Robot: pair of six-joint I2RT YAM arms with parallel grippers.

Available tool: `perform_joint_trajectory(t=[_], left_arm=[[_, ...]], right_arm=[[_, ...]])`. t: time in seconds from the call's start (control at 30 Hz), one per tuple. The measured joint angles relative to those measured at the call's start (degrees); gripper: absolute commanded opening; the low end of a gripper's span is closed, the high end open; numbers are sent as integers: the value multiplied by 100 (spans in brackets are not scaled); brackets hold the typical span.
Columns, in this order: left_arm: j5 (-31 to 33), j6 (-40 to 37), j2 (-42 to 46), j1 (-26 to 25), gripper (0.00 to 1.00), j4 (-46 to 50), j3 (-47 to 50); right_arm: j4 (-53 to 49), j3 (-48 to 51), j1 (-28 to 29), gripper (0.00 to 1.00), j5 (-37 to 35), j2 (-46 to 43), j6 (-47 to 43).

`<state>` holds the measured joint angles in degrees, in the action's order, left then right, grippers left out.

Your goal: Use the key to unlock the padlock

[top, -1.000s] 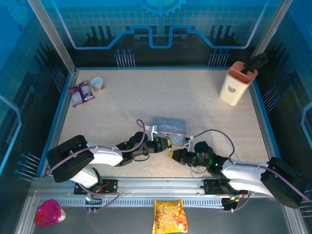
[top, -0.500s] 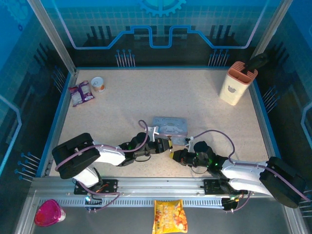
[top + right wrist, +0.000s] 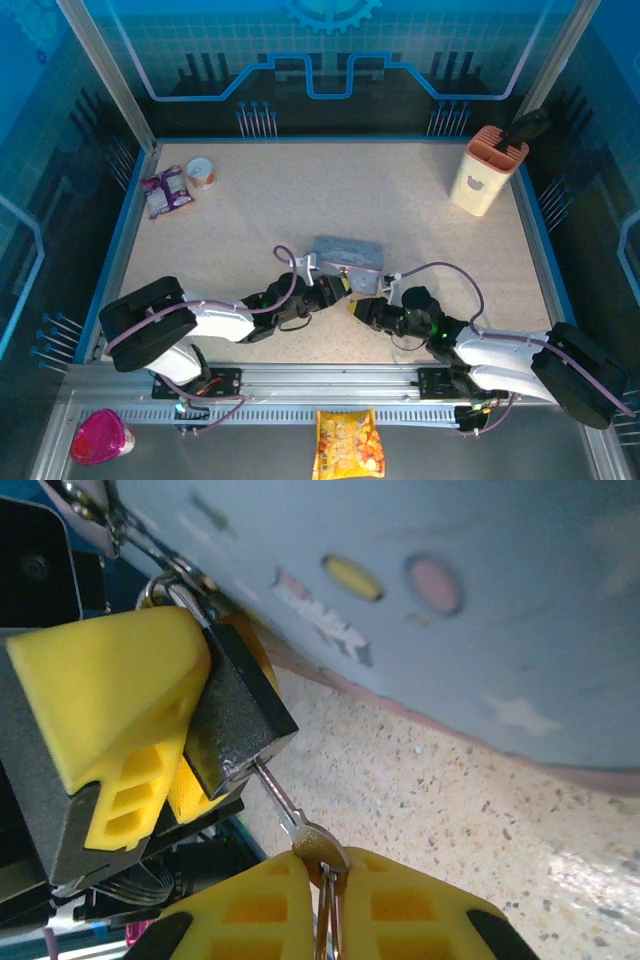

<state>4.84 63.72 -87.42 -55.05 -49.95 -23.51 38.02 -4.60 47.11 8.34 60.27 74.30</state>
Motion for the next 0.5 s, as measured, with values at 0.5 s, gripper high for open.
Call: perform_joint_trajectory(t=[0.5], left_arm=[[83, 376, -136, -63, 0, -295, -2]], right_arm=[[-247, 0, -31, 23, -352, -459, -46]])
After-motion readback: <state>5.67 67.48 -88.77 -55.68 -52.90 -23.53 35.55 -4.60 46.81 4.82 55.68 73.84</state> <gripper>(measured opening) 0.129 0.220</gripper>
